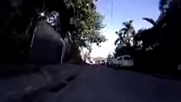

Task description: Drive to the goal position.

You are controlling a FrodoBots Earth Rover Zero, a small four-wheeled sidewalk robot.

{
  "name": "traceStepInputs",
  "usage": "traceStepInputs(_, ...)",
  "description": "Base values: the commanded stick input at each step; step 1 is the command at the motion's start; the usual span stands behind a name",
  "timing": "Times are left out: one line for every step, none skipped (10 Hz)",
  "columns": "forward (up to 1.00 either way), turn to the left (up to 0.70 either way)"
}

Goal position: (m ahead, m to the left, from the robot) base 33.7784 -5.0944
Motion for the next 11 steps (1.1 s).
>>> traceStepInputs(1.00,0.00)
traceStepInputs(1.00,-0.03)
traceStepInputs(1.00,-0.10)
traceStepInputs(1.00,-0.10)
traceStepInputs(1.00,-0.05)
traceStepInputs(1.00,-0.03)
traceStepInputs(1.00,-0.01)
traceStepInputs(1.00,0.00)
traceStepInputs(1.00,0.00)
traceStepInputs(1.00,0.00)
traceStepInputs(1.00,0.00)
